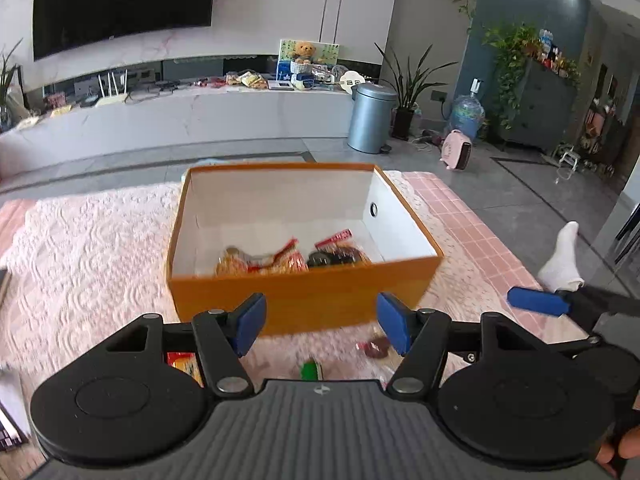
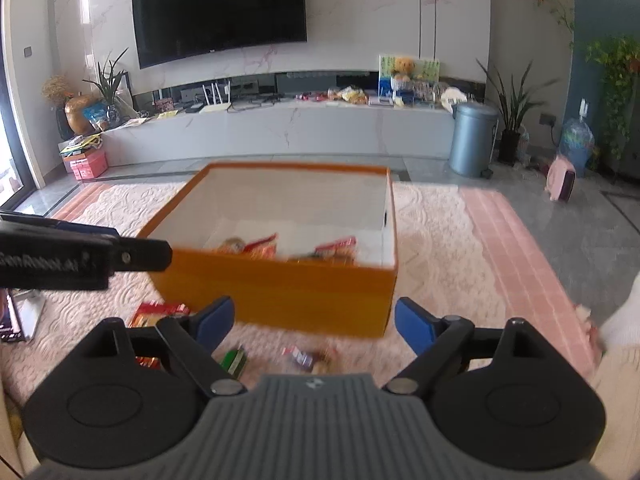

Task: Organize snacks
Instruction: 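Withdraw both open tools from the box toward the snack pile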

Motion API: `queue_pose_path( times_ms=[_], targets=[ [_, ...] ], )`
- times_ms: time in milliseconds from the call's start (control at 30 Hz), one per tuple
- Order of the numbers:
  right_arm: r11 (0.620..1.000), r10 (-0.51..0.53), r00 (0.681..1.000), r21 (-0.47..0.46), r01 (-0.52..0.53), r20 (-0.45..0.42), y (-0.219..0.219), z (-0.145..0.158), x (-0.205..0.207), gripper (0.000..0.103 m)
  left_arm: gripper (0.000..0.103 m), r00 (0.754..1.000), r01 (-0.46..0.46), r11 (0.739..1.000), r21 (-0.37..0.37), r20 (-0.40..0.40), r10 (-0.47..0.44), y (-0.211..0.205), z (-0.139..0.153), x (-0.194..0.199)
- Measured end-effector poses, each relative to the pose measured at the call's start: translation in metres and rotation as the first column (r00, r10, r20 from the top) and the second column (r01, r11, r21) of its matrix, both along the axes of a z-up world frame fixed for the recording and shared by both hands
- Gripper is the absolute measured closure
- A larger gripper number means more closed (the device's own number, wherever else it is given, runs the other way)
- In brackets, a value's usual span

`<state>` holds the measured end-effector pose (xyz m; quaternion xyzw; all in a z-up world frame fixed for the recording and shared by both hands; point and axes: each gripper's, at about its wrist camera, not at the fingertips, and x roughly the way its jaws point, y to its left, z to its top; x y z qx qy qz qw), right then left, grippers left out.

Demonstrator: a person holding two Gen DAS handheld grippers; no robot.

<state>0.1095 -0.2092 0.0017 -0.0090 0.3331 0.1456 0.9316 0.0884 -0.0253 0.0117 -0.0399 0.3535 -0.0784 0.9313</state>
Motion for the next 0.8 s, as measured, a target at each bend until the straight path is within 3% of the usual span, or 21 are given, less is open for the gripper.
queue_pose_path(
  times_ms=[167, 367, 467, 633, 800],
  targets=[
    [0.999, -0.022, 0.998, 0.043, 0.024, -0.051, -0.004, -0.015, -0.026, 0.012, 0.029, 0.999, 0.010, 1.000, -0.002, -0.033, -0.010, 0.004, -0.017, -0.021],
    [1.000, 0.006, 0.991, -0.011, -0.007, -0.132, 0.005, -0.038, -0.047, 0.011, 0.029, 0.996, 0.003, 1.000, 0.002, -0.094, -0.003, 0.010, -0.035, -0.042],
    [0.999, 0.021, 0.990, -0.034, -0.026, -0.139, 0.009, -0.047, -0.056, 0.011, 0.029, 0.995, -0.009, 1.000, -0.007, -0.100, 0.008, 0.017, -0.043, -0.050],
    [0.996, 0.012, 0.995, -0.087, -0.021, -0.102, 0.010, -0.065, -0.068, 0.013, 0.029, 0.988, -0.065, 0.994, -0.087, -0.146, 0.052, 0.031, -0.063, -0.058],
    [0.995, 0.018, 0.995, -0.098, -0.028, -0.103, 0.008, -0.079, -0.065, 0.013, 0.029, 0.987, -0.090, 0.996, 0.008, -0.131, 0.090, 0.027, -0.077, -0.058]
  ],
)
